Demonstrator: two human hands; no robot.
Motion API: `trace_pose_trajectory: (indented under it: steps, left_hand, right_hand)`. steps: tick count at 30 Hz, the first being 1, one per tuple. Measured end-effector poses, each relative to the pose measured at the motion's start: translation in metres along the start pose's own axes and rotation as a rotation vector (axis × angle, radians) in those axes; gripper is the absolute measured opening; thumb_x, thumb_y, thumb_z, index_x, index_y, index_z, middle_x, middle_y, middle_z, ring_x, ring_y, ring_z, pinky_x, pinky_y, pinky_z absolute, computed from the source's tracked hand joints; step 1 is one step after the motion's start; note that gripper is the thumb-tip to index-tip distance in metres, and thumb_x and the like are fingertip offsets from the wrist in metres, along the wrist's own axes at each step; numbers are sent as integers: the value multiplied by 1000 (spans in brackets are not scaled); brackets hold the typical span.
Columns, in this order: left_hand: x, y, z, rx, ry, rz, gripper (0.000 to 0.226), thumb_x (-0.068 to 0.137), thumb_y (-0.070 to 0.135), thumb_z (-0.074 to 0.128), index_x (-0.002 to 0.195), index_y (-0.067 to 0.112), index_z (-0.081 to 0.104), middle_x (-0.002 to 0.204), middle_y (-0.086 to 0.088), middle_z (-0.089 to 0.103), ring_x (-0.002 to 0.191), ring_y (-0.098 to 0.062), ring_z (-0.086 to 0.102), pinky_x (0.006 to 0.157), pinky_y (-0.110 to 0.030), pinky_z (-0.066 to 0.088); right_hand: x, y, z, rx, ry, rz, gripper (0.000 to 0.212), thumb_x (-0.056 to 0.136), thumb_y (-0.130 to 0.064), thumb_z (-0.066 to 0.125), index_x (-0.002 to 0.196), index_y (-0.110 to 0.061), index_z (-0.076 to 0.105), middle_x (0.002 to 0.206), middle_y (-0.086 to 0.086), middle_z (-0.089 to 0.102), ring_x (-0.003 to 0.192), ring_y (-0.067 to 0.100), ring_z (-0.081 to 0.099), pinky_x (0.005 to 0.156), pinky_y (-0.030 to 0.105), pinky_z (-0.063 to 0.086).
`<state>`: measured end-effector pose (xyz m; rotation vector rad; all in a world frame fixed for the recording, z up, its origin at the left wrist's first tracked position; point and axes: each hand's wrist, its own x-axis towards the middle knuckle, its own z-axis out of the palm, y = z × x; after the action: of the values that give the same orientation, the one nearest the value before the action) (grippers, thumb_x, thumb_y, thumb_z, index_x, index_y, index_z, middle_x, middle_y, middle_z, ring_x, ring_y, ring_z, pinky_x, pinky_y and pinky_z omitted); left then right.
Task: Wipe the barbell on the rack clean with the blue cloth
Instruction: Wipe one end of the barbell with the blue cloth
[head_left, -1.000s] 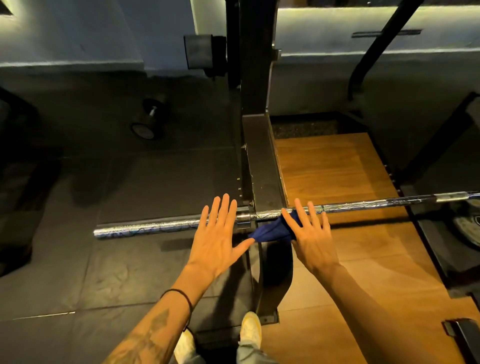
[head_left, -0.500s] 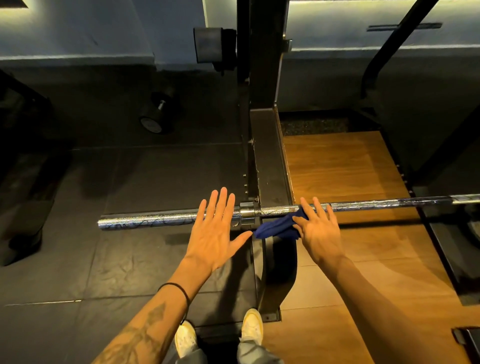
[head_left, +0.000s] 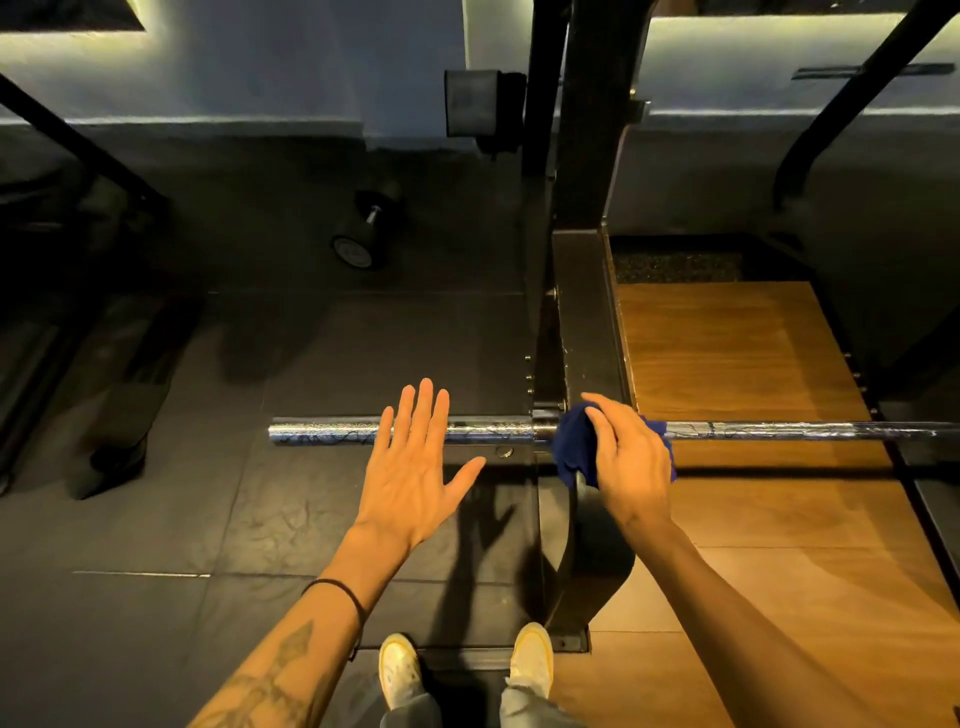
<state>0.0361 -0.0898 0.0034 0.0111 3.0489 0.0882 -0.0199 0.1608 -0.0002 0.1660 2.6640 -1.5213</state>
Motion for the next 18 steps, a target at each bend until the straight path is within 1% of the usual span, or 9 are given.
trace_pose_trajectory:
  steps: [1,3,5,8,9,12,13,15,18]
  left_hand:
    - [-4,-7,-2,3,5,-15,88,94,74,10,157,13,5,166,-10,1,153,-29,-1,124,-48,14]
    - [-11,-22,-6,6,20,-39,87,94,73,15,157,12,9,166,-11,6,153,-29,3,123,-49,17]
    - [-18,-38,-10,9,31,-59,87,95,72,18,157,12,10,166,-11,5,153,-29,3,123,-48,16]
    - [-28,-62,-15,15,63,-95,87,94,70,20,157,11,15,165,-12,9,153,-29,6,123,-48,17]
    - [-32,-71,-15,18,73,-112,87,94,70,22,157,10,16,165,-12,10,153,-29,8,123,-48,17]
    - [-45,-97,-13,13,94,-170,87,94,69,24,156,9,18,164,-13,12,152,-30,10,122,-47,17]
    - [-49,-106,-12,15,97,-185,87,94,68,24,157,9,17,165,-12,10,152,-30,9,122,-47,16]
    - [-56,-121,-8,23,103,-199,87,94,69,23,157,10,17,165,-12,9,153,-30,8,123,-47,15]
    - [-64,-147,6,54,127,-229,87,94,70,22,158,11,17,165,-11,9,153,-28,7,123,-45,14]
  right_hand:
    - [-2,-9,5,-12,15,-28,30,106,-10,48,132,-4,62,125,11,65,112,19,60,88,5,38]
    - [-8,-24,17,-111,24,-164,32,107,-21,47,134,-16,64,128,-7,63,113,5,55,99,15,39]
    - [-12,-36,34,-69,35,-208,31,107,-23,48,132,-21,66,130,-10,65,114,1,58,103,23,44]
    - [-15,-55,61,4,46,-246,28,107,-18,50,129,-18,68,124,-3,68,108,-8,57,97,7,39]
    - [-16,-62,71,14,40,-273,28,107,-17,51,129,-16,68,124,-2,69,109,-8,57,98,7,39]
    - [-21,-80,99,81,25,-291,29,107,-17,50,130,-14,67,126,-2,69,113,4,62,104,27,47]
    - [-21,-86,109,106,14,-297,28,107,-17,50,129,-15,67,125,-3,69,113,7,63,104,31,48]
    - [-24,-96,130,153,7,-310,27,107,-17,51,127,-21,68,124,-7,69,113,5,63,103,31,49]
    - [-27,-109,163,214,10,-349,27,106,-15,51,122,-31,66,117,-16,67,109,-4,61,98,18,45]
